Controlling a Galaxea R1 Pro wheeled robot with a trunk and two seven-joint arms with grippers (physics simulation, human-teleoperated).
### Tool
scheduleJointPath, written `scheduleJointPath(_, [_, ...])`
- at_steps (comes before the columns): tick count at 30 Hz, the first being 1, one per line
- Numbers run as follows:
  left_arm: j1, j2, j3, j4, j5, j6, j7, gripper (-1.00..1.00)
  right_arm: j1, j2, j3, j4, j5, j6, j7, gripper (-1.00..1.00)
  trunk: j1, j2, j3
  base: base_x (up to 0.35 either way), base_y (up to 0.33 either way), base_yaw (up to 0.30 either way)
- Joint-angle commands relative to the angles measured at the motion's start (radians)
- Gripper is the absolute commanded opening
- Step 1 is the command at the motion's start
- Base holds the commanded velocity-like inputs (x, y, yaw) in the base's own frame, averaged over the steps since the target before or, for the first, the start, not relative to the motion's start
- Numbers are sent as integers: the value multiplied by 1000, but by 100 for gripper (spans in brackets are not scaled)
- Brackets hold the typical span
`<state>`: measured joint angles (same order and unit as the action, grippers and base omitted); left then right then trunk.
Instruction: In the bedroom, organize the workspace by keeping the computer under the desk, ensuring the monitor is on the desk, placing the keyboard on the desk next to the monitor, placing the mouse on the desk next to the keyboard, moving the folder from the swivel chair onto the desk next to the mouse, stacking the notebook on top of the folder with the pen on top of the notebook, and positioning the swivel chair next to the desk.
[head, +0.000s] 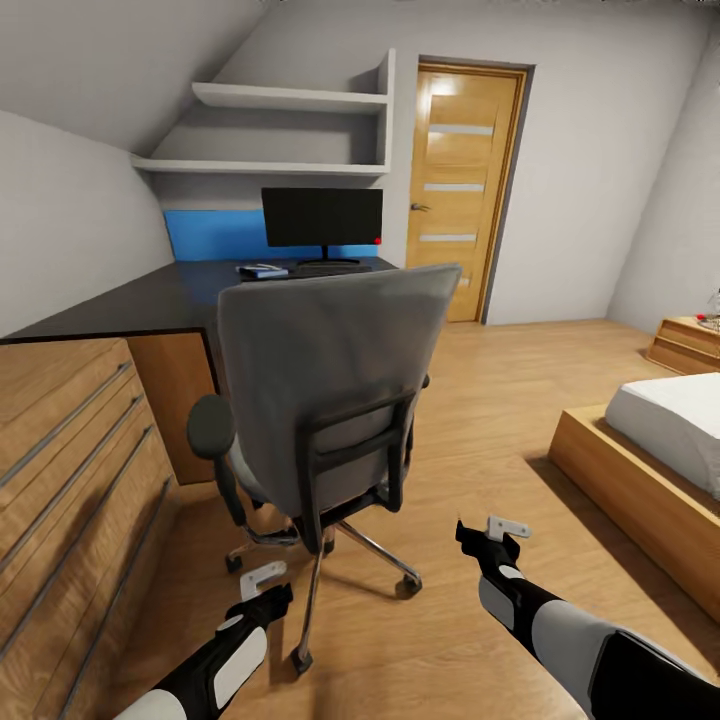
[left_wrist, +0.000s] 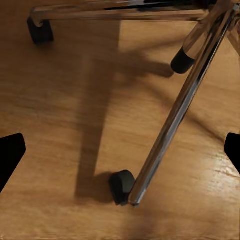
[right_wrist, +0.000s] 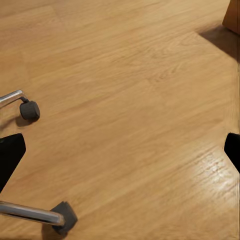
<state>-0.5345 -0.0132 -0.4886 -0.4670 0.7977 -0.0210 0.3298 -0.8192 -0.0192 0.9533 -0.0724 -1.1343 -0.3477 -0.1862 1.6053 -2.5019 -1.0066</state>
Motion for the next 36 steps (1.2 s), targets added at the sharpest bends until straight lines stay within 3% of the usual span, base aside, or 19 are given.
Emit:
scheduleJointPath(1, [-1, 1, -8, -1, 9, -2, 8, 100, 0, -1, 9, -3, -5, 0, -7, 100, -1, 0, -1, -322, 0, 0])
scheduleJointPath(9, [-1, 4, -6, 0, 13, -2, 11, 100, 0, -1, 9, -3, -5, 0, -7, 100, -1, 0, -1, -229, 0, 0])
scheduleJointPath(15, [-1, 16, 20, 3, 39, -7, 15, 100, 0, -1, 9, -3, -5, 0, -7, 100, -1, 0, -1, -26, 0, 0])
scheduleJointPath(24, [-1, 28, 158, -13, 54, -83, 28, 100, 0, -5, 7, -1, -6, 0, -7, 100, -1, 0, -1, -4, 0, 0])
scheduleJointPath(27, [-1, 40, 185, -75, 55, -100, 71, 100, 0, -7, 7, 0, -6, 0, -7, 100, -1, 0, -1, 0, 0, 0])
scheduleJointPath(28, [-2, 69, 200, -207, 54, -71, 211, 100, 0, -17, 6, 5, -7, 0, -8, 100, -1, 0, -1, 0, 0, 0])
scheduleJointPath(31, [-2, 80, 206, -293, 56, -1, 293, 100, 0, -35, 6, 10, -7, 0, -8, 100, -1, 0, -1, 0, 0, 0])
scheduleJointPath(36, [-2, 95, 243, -350, 61, 80, 344, 100, 0, -49, 5, 12, -7, -2, -7, 100, -1, 0, -1, 0, 0, 0])
